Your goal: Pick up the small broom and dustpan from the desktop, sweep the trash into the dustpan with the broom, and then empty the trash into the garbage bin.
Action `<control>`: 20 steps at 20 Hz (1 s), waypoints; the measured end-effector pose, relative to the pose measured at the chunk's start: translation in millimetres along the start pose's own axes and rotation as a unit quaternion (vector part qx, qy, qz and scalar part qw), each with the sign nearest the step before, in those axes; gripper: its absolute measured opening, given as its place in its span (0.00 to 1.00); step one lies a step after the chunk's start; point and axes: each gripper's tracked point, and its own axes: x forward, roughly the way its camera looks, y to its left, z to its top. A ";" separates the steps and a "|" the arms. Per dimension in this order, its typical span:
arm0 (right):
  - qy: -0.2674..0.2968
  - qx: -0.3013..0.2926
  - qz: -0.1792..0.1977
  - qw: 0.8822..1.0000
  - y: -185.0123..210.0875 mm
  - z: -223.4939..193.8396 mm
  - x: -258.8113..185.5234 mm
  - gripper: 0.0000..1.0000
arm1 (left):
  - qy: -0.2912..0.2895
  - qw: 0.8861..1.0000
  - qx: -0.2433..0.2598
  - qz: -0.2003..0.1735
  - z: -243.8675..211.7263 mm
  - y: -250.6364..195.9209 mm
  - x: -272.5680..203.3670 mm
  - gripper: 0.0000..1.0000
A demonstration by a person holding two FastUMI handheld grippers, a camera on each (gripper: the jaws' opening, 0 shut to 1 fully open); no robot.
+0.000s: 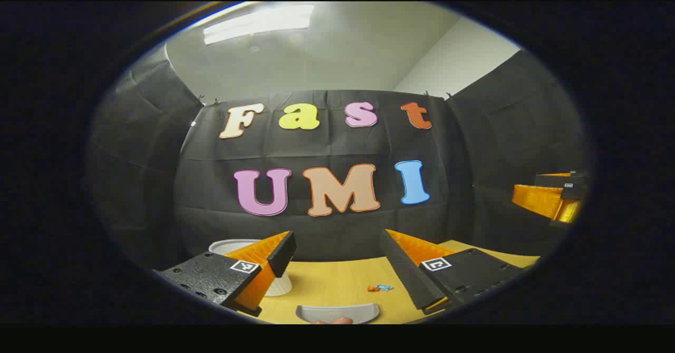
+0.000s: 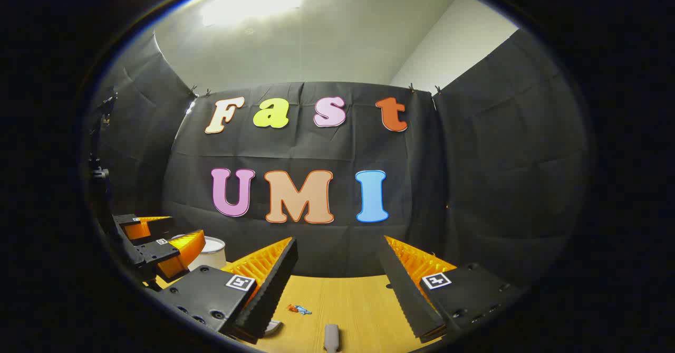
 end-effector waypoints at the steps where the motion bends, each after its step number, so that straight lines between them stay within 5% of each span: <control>1: -0.001 -0.001 0.000 1.000 -1.1 0.8 -0.6 0.99 | -0.002 1.000 0.001 0.000 1.5 -1.0 0.3 0.95; 20: 0.006 -0.006 0.020 1.000 6.6 -1.2 2.3 0.98 | -0.010 1.000 -0.009 0.024 12.1 8.6 -8.4 0.99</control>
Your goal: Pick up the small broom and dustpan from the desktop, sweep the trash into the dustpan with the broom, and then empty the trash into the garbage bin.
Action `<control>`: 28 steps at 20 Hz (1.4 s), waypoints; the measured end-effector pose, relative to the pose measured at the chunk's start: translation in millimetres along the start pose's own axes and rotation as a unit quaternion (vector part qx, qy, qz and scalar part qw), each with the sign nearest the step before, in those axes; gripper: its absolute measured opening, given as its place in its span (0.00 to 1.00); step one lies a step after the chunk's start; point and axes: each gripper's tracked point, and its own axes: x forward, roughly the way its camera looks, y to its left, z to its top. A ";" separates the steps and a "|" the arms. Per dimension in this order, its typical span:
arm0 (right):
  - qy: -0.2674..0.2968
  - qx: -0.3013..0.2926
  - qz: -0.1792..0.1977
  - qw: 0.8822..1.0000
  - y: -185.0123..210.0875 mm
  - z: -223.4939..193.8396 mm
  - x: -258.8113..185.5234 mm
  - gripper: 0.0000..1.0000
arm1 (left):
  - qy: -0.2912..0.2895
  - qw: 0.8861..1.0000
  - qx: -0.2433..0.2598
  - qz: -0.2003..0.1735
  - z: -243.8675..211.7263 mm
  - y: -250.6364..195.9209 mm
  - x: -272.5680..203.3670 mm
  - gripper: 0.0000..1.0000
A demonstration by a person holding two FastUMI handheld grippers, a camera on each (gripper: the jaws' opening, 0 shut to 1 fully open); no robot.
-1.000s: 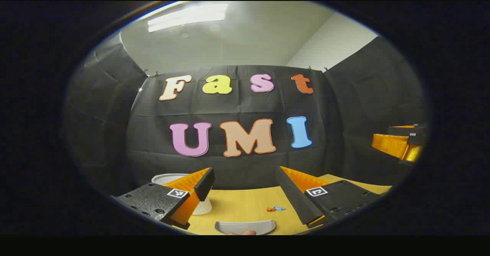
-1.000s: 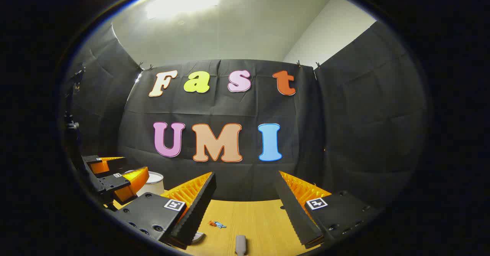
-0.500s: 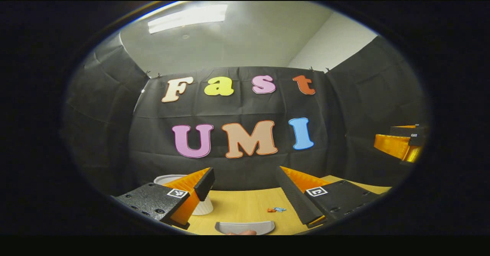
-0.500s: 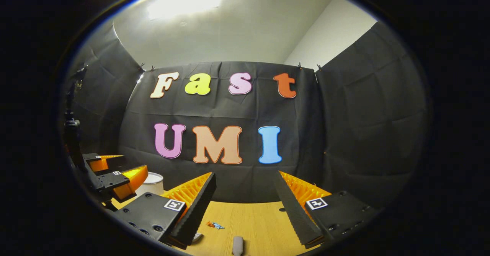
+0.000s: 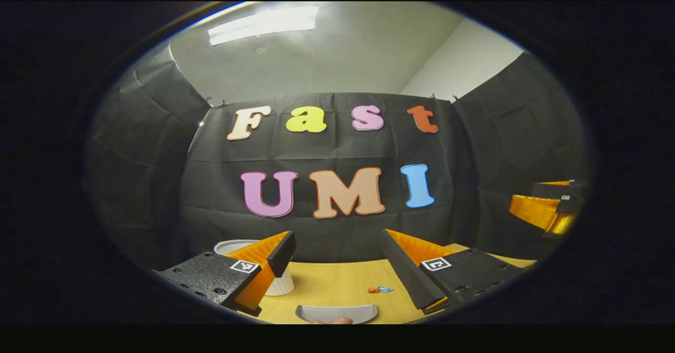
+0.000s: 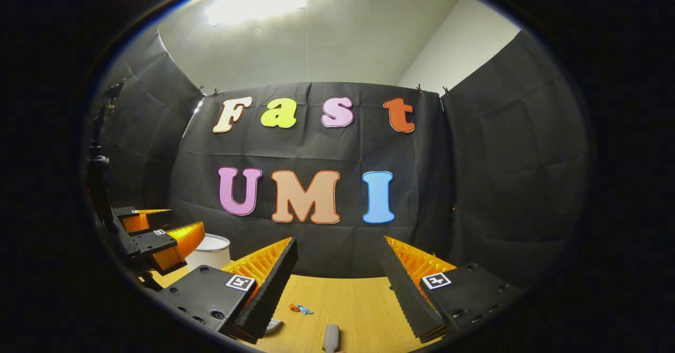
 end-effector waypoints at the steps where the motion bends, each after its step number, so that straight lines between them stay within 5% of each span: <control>1: 0.002 0.002 0.000 1.000 0.0 -0.7 0.9 0.98 | -0.001 1.000 0.000 0.002 -0.5 1.0 1.1 0.99; 22: 0.033 0.013 0.017 0.999 10.2 -17.6 19.2 0.99 | 0.035 0.999 0.017 0.020 -29.6 14.8 -1.7 0.99; 28: 0.066 0.007 0.032 0.997 16.1 -38.0 28.0 0.99 | 0.074 0.997 -0.009 -0.001 -60.2 9.8 2.3 0.99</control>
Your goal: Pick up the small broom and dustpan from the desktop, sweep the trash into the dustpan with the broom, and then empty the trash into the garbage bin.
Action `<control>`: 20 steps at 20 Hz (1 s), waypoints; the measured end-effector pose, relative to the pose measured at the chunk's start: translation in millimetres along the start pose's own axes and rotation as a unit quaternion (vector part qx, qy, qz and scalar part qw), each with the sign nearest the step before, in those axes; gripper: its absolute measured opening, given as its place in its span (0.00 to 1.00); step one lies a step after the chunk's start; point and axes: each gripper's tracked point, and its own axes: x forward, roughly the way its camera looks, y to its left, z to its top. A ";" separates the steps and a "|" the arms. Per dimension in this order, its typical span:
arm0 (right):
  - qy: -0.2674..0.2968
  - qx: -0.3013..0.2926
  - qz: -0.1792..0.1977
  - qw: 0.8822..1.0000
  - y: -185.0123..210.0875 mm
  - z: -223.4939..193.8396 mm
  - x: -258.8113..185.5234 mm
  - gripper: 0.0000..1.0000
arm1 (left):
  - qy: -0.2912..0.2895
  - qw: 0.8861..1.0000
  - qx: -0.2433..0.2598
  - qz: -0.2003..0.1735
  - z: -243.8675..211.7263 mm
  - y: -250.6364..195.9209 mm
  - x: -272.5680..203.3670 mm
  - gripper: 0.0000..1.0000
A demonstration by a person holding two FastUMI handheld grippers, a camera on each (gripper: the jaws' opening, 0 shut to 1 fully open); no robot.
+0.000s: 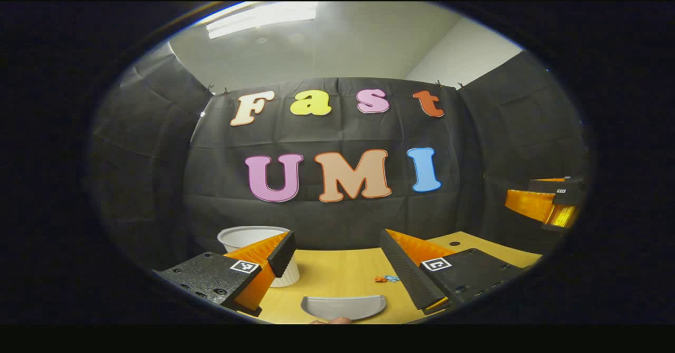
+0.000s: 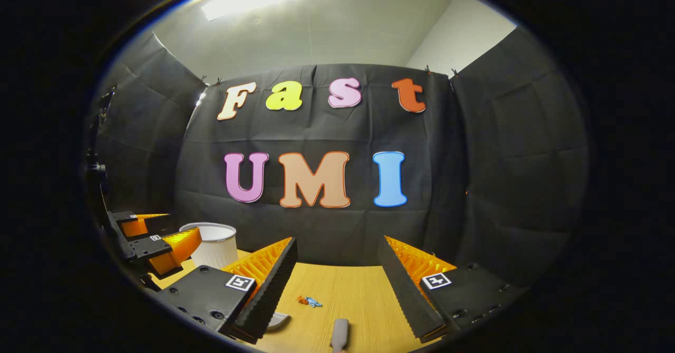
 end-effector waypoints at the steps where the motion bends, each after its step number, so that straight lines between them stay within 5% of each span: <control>1: 0.017 0.003 0.004 1.000 0.9 -8.7 3.8 0.99 | 0.018 1.000 -0.003 -0.004 -10.5 0.7 1.3 0.99; 4: 0.092 -0.003 0.001 0.996 -6.3 -51.0 13.8 0.99 | 0.078 0.997 0.006 0.002 -48.5 12.1 5.5 0.96; 11: 0.265 0.006 0.021 0.964 -3.5 -169.3 7.6 0.99 | 0.231 0.973 -0.007 0.003 -165.0 14.9 -20.9 0.96; 20: 0.485 -0.022 0.008 0.874 -17.9 -311.1 -26.2 0.96 | 0.417 0.909 -0.004 0.004 -292.0 11.4 -77.1 0.98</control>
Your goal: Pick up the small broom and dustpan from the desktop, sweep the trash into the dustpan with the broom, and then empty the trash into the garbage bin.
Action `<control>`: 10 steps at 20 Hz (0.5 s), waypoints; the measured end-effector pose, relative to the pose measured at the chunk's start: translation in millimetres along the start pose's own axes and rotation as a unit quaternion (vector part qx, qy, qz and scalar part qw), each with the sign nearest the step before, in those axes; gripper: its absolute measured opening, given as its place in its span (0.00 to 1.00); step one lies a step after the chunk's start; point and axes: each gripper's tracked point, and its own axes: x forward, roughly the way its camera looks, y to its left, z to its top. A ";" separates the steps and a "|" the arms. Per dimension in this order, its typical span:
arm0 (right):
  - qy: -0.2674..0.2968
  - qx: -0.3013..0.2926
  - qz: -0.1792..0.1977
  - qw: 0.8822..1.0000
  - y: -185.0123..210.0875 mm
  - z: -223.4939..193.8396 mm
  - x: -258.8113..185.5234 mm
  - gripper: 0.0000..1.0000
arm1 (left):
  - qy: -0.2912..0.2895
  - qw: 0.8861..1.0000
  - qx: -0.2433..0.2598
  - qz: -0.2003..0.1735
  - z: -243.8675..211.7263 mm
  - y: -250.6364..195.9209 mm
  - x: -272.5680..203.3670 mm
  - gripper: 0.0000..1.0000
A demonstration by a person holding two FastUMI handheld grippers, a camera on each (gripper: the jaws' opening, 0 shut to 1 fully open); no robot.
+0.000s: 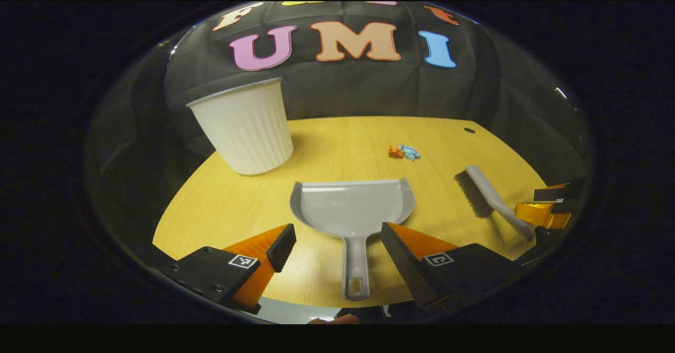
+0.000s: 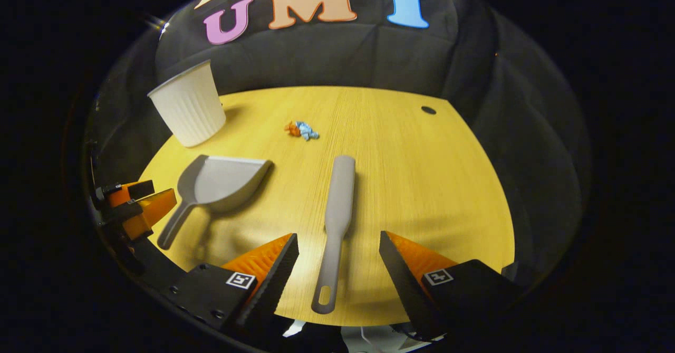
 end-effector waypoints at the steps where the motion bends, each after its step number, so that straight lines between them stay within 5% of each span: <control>1: 0.018 -0.004 0.001 1.000 1.7 -5.8 7.0 0.99 | 0.023 1.000 -0.002 -0.004 -13.3 -2.9 4.5 0.98; 7: 0.089 -0.026 0.012 0.996 5.5 -15.8 39.2 0.91 | 0.117 0.993 -0.014 -0.023 -59.6 -12.8 22.0 0.99; 10: 0.100 -0.047 -0.004 0.994 0.8 -12.9 52.1 0.47 | 0.145 0.989 0.006 -0.024 -67.6 -8.7 21.6 0.89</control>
